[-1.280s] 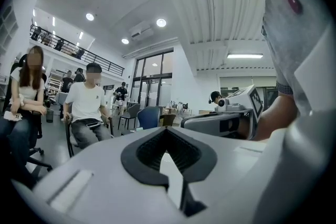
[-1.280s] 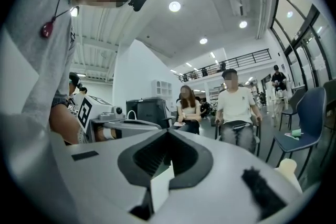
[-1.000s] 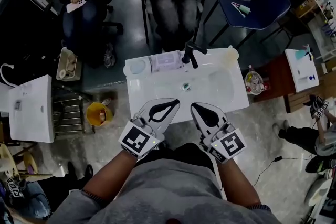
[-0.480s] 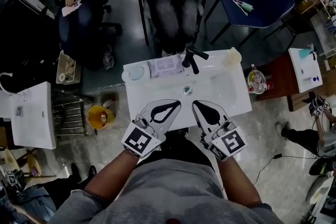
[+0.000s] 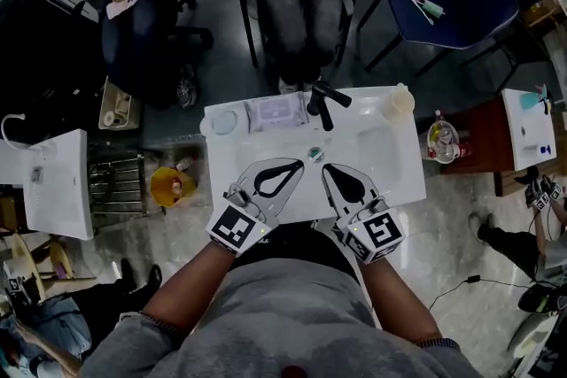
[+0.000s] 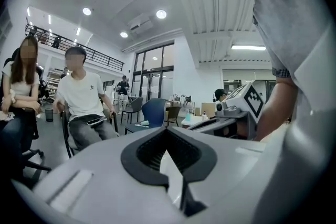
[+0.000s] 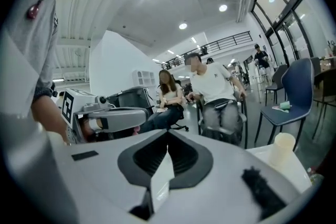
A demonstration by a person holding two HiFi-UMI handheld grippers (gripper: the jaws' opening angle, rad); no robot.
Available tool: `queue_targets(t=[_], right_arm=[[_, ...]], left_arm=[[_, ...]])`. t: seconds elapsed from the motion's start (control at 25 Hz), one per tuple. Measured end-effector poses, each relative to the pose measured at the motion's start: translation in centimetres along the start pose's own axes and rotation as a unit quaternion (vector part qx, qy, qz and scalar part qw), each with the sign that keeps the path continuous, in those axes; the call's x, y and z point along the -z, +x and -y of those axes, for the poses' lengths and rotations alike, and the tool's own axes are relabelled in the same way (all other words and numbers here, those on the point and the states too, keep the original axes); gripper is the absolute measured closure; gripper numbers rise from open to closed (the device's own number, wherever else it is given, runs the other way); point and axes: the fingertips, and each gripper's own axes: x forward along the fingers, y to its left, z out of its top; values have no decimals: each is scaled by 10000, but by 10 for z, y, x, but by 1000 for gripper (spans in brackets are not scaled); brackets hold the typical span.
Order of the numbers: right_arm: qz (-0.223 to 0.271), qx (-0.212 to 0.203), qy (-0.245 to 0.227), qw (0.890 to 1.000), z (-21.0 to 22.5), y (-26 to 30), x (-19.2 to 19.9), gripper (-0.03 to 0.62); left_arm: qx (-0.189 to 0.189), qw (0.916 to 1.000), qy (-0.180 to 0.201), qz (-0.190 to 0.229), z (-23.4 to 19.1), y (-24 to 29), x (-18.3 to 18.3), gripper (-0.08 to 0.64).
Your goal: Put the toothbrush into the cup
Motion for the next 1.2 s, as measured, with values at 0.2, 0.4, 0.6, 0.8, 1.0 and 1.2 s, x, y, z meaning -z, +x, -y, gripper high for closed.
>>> queue_targets(t=[0.2, 0.4, 0.6, 0.8, 1.0, 1.2], right_arm=[[-488, 436, 722, 9952, 41, 3, 44, 578], [-886, 712, 1092, 9875, 69, 11, 81, 578], [-1158, 1141, 1641, 9730, 90, 26, 109, 578], [-1533, 1713, 2175, 9486, 111, 47, 147, 578], [-1786, 2260, 2661, 9199, 131, 57, 191, 578], [-1920, 2689, 3159, 8894, 143, 66, 230, 577]], left_arm=[[-78, 9995, 123, -273, 0, 23, 24, 554], [-136, 9994, 119, -280, 1, 42, 43, 554], [-29, 9995, -11, -309, -3, 56, 62, 555], [151, 9995, -34, -288, -21, 68, 83, 555], [483, 9981, -32, -379, -29, 84, 109, 555], [807, 9957, -7, -465, -34, 96, 132, 555]])
